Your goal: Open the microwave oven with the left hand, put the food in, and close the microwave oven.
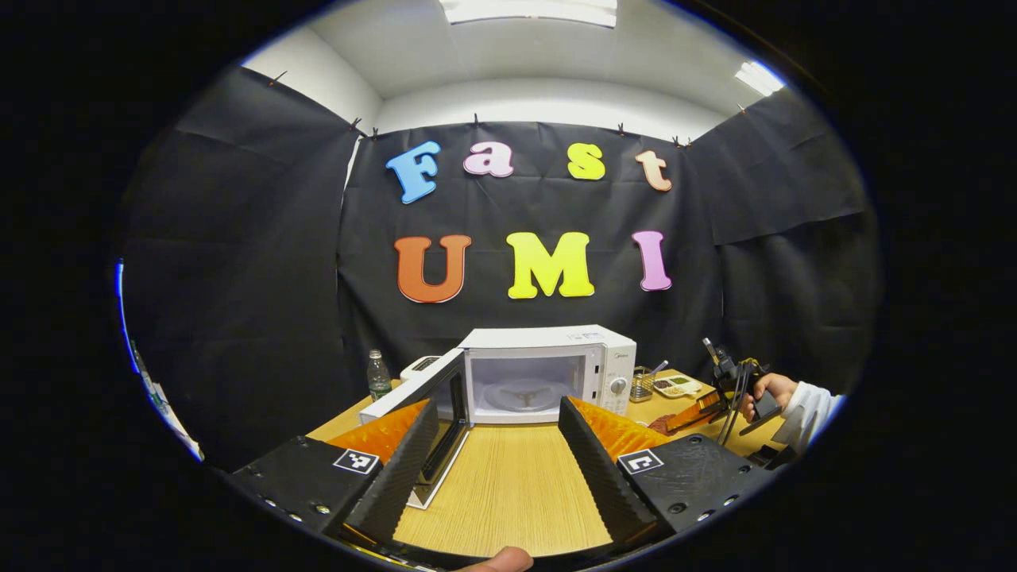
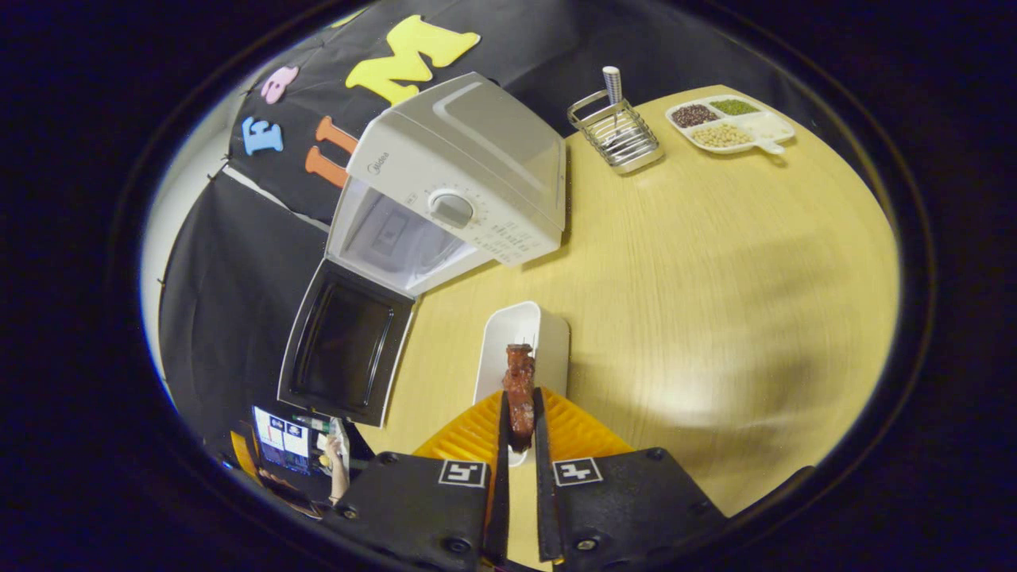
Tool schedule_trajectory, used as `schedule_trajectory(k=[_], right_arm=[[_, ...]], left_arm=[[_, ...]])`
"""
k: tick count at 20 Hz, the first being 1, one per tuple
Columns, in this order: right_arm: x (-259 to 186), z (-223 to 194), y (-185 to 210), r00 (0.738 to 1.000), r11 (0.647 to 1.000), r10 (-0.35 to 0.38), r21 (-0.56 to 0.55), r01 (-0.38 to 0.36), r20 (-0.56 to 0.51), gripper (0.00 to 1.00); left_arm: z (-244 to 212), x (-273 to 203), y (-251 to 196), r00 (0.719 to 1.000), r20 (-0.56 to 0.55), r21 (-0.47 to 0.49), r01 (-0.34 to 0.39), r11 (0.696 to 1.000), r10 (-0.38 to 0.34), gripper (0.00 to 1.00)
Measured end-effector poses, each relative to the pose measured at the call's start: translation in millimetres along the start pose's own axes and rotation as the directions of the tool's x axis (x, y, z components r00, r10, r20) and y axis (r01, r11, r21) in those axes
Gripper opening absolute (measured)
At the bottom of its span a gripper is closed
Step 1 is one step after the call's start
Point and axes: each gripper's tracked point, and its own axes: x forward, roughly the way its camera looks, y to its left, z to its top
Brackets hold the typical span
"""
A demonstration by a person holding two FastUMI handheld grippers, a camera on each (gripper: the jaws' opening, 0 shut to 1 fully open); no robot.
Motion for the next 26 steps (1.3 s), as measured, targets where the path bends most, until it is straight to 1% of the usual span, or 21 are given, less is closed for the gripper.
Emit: schedule_trajectory(k=[1, 4, 6, 8, 10, 13, 15, 16, 18, 20, 21, 23, 24, 26], right_arm=[[-1, -1, 2, 1.0, 1.0, -0.007, -0.005, 0.007, 0.005, 0.16], [-15, -5, 11, 0.999, 0.997, -0.036, -0.071, 0.038, 0.03, 0.14], [-29, -12, 19, 0.995, 0.986, -0.076, -0.145, 0.084, 0.057, 0.14], [-43, -18, 30, 0.989, 0.957, -0.118, -0.253, 0.138, 0.094, 0.14], [-55, -25, 43, 0.978, 0.915, -0.155, -0.351, 0.197, 0.142, 0.14], [-68, -34, 62, 0.954, 0.851, -0.194, -0.444, 0.281, 0.23, 0.14], [-75, -37, 71, 0.924, 0.797, -0.229, -0.486, 0.359, 0.307, 0.14], [-76, -36, 76, 0.906, 0.777, -0.24, -0.49, 0.394, 0.348, 0.14], [-78, -36, 90, 0.868, 0.777, -0.242, -0.45, 0.441, 0.433, 0.14], [-73, -36, 109, 0.84, 0.788, -0.221, -0.416, 0.453, 0.496, 0.14], [-71, -34, 119, 0.825, 0.783, -0.209, -0.415, 0.463, 0.526, 0.14], [-66, -28, 133, 0.781, 0.775, -0.199, -0.393, 0.495, 0.591, 0.14], [-61, -24, 142, 0.764, 0.775, -0.192, -0.383, 0.503, 0.616, 0.14], [-46, -18, 160, 0.745, 0.775, -0.177, -0.375, 0.508, 0.644, 0.14]], left_arm=[[-3, 1, 5, 1.0, -0.004, -0.008, -0.008, 1.0, 0.008, 0.93], [-2, 0, 13, 1.0, -0.002, -0.019, -0.03, 0.999, 0.03, 0.93], [-2, -3, 3, 1.0, -0.001, -0.041, 0.007, 0.999, -0.007, 0.92], [-3, -7, -2, 1.0, 0.0, -0.043, 0.023, 0.999, -0.023, 0.92], [-3, -10, -2, 1.0, 0.005, -0.023, 0.019, 1.0, -0.019, 0.92], [-4, -16, -8, 1.0, 0.007, -0.02, 0.026, 0.999, -0.026, 0.92], [-3, -21, -11, 0.999, 0.008, -0.026, 0.037, 0.999, -0.037, 0.92], [-1, -22, -11, 0.999, 0.011, -0.025, 0.039, 0.999, -0.039, 0.92], [2, -25, -10, 0.999, 0.025, -0.019, 0.038, 0.999, -0.038, 0.92], [4, -25, -11, 0.998, 0.04, -0.009, 0.046, 0.999, -0.046, 0.92], [2, -24, -9, 0.998, 0.039, -0.008, 0.044, 0.999, -0.044, 0.92], [-2, -24, -9, 0.998, 0.03, -0.015, 0.048, 0.999, -0.047, 0.92], [-3, -23, -9, 0.998, 0.028, -0.019, 0.053, 0.998, -0.052, 0.92], [-3, -22, -8, 0.998, 0.021, -0.023, 0.06, 0.998, -0.06, 0.92]])
